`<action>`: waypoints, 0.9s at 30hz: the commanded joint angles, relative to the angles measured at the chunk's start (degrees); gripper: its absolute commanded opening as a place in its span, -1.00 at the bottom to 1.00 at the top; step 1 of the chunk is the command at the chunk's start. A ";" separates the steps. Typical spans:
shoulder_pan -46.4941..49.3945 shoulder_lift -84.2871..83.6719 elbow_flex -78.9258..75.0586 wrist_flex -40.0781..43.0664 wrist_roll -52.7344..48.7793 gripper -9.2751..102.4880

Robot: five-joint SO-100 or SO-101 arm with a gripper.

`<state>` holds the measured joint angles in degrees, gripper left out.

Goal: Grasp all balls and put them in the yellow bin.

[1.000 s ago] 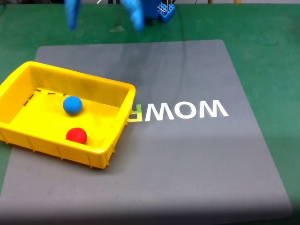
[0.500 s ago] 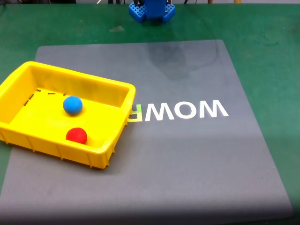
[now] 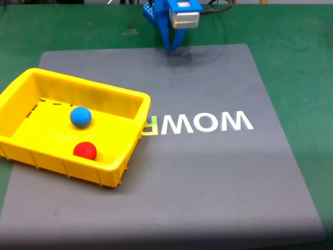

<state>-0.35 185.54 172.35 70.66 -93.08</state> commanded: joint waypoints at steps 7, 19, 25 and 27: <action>3.52 4.92 4.75 8.09 1.67 -0.84; 3.34 4.92 5.10 8.17 0.62 -0.83; 3.34 4.92 5.10 8.17 0.70 -0.83; 3.34 4.92 5.10 8.17 0.70 -0.83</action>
<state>2.29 189.76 175.78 78.22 -92.11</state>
